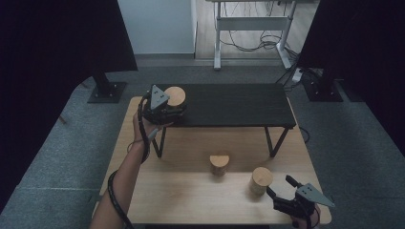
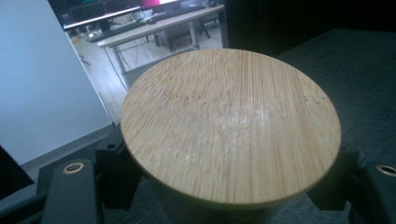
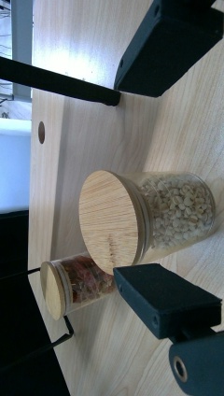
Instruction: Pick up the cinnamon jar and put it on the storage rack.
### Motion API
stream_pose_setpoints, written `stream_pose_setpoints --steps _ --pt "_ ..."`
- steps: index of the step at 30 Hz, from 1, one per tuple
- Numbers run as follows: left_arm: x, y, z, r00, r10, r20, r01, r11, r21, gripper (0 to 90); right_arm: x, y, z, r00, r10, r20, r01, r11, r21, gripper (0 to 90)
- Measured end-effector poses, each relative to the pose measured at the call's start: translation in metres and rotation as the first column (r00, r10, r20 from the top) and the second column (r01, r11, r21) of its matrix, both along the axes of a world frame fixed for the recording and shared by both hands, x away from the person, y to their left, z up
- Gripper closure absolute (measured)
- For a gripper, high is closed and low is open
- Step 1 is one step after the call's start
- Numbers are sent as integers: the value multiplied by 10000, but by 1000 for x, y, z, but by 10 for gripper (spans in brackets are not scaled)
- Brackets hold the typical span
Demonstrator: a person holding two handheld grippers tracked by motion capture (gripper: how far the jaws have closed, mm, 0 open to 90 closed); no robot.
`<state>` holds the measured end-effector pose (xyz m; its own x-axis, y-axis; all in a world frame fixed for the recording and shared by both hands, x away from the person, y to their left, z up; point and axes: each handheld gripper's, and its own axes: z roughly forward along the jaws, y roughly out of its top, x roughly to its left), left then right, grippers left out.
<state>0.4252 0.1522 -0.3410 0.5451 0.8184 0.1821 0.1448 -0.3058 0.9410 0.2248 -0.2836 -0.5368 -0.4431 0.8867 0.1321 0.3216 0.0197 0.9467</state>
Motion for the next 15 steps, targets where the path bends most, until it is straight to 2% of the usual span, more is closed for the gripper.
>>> stream_pose_setpoints --steps 8,10,12,13,15 --pt "5 2 -2 9997 164 -183 -168 9995 -252 255 0 1 -1 10000 14 -17 -14 10000 -27 93" --pt "8 3 -2 9985 312 -447 -332 9985 -445 255 0 1 0 10000 2 -5 -3 10000 -31 93" --pt "12 6 -2 9948 514 -881 -587 9948 -828 252 0 0 0 10000 -1 12 1 10000 -26 93" --pt "13 7 -3 9941 516 -957 -606 9937 -944 251 0 0 0 10000 -9 15 9 10000 -20 93" --pt "12 5 -2 9940 594 -917 -665 9948 -769 250 -1 0 0 10000 -11 22 11 10000 -24 93"
